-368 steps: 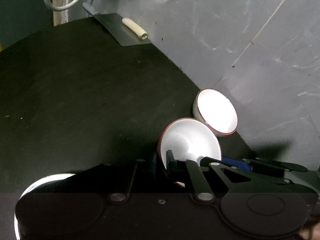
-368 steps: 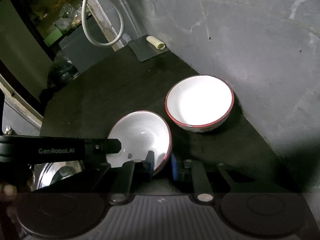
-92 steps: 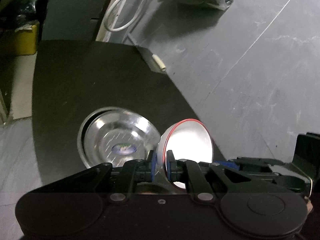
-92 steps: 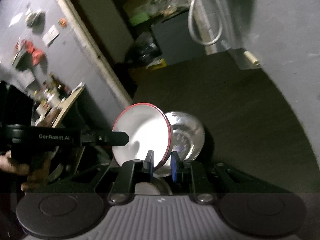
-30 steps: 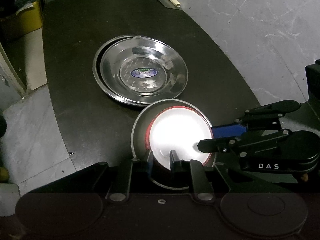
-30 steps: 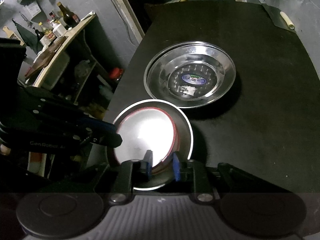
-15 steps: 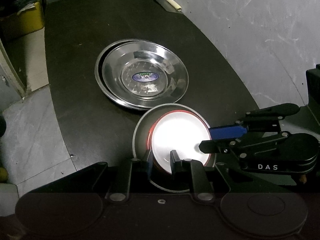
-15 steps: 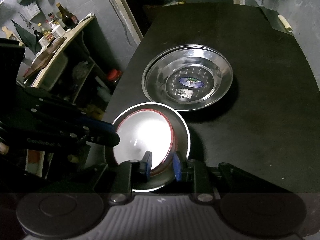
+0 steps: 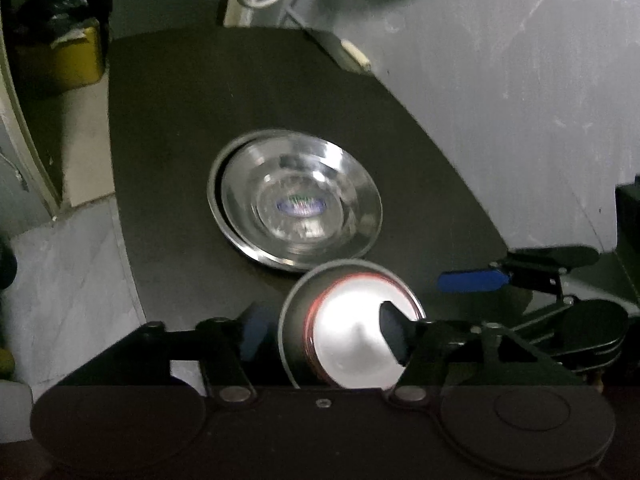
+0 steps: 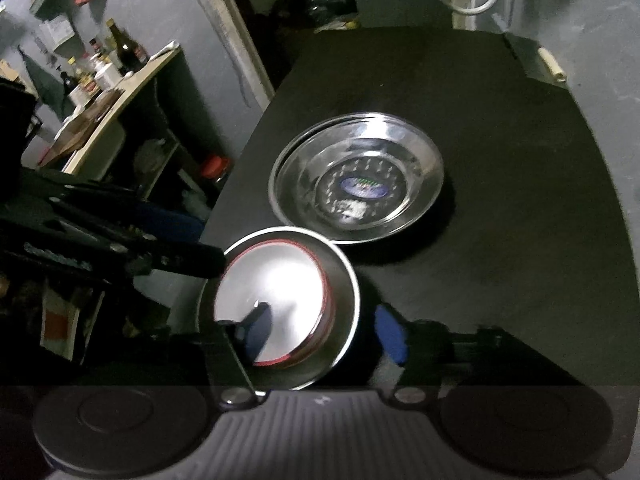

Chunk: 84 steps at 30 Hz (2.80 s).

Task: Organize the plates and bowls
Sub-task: 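Shift both grippers onto the steel bowl rim and close on it, then lift the steel bowl with nested white bowls toward the steel plate stack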

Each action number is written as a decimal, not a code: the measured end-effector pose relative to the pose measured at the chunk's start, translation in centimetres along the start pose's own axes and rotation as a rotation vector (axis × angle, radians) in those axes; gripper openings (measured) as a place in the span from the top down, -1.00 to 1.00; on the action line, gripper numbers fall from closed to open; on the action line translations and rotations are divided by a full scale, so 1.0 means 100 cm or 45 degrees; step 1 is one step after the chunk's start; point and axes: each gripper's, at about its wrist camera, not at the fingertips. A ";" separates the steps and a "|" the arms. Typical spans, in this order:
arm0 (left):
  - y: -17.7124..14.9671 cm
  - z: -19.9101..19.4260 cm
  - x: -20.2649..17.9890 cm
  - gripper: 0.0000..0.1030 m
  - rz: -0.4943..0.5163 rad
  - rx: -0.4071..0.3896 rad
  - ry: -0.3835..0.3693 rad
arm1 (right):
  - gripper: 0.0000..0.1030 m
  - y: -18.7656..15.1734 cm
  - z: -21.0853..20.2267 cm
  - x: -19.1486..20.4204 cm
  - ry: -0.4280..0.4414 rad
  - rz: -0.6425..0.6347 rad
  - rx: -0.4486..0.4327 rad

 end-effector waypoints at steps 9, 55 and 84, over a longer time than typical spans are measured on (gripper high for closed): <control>0.006 -0.007 0.015 -0.88 -0.022 -0.051 0.093 | -0.73 0.002 -0.007 -0.017 -0.039 0.093 -0.060; -0.019 0.039 0.027 -0.98 0.062 0.263 0.390 | -0.99 -0.004 0.041 -0.022 -0.230 -0.039 0.171; -0.020 0.042 0.018 0.26 0.012 0.246 0.224 | 0.04 -0.003 0.035 -0.019 -0.045 -0.066 0.149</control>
Point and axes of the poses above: each gripper's, at about its wrist camera, not at the fingertips, and z roughly the way its jaws point, x to its left, y to its top, and after that the axes turned 12 degrees about -y, right-handed
